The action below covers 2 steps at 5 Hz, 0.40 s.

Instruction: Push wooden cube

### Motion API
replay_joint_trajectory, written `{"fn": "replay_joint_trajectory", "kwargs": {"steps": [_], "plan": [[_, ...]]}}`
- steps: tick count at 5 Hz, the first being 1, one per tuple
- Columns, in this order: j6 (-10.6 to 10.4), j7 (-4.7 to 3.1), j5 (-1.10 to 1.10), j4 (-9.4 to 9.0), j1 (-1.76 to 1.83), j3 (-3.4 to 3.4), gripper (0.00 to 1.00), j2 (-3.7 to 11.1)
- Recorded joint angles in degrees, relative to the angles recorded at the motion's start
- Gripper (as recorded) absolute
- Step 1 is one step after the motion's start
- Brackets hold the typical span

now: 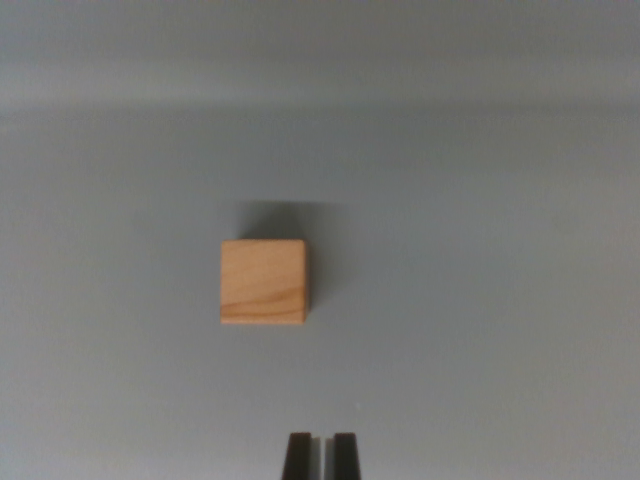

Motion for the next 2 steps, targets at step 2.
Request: {"fn": "replay_joint_trajectory", "kwargs": {"steps": [2], "plan": [[-2.72, 0.38, -0.07, -1.85, 0.18, 0.26, 0.00, 1.03]]}}
